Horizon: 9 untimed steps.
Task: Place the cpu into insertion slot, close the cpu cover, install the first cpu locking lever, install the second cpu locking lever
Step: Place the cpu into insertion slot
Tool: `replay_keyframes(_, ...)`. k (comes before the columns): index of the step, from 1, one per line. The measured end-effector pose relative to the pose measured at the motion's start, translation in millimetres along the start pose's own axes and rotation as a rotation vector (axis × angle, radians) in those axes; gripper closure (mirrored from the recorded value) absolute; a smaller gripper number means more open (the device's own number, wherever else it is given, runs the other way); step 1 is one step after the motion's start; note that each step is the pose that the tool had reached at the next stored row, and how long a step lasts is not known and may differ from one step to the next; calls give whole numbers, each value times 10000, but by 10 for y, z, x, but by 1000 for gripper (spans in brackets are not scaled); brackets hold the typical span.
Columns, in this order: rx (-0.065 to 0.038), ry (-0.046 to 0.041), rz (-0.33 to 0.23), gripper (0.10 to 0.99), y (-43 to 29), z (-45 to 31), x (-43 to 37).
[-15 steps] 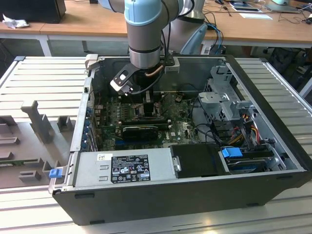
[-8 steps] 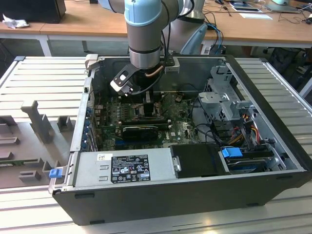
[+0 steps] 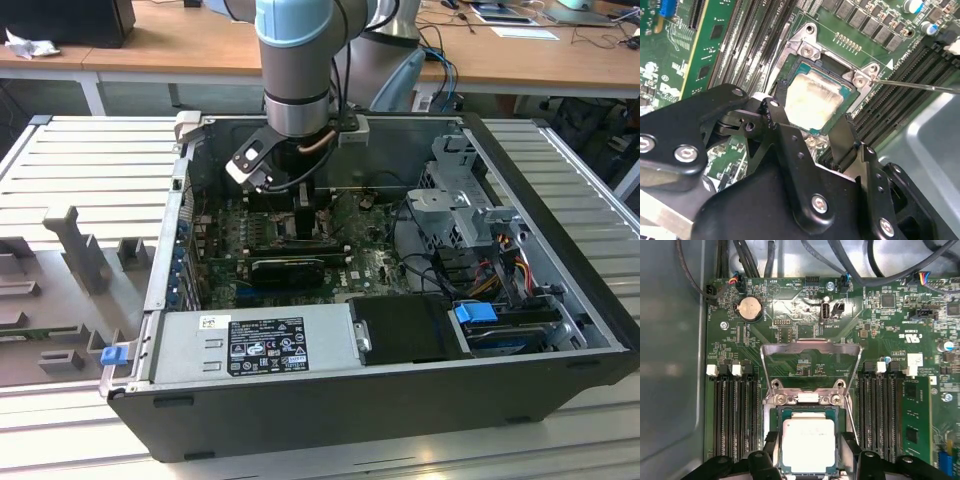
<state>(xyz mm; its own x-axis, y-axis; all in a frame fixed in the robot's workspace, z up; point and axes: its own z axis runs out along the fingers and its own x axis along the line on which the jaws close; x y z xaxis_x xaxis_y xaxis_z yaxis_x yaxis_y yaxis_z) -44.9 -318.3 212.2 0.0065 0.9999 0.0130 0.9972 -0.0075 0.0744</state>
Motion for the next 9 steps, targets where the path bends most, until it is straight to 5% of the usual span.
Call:
replay_keyframes(5,45,0,1,808,5,-62,1)
replay_keyframes(9,56,0,1,980,8,-99,1)
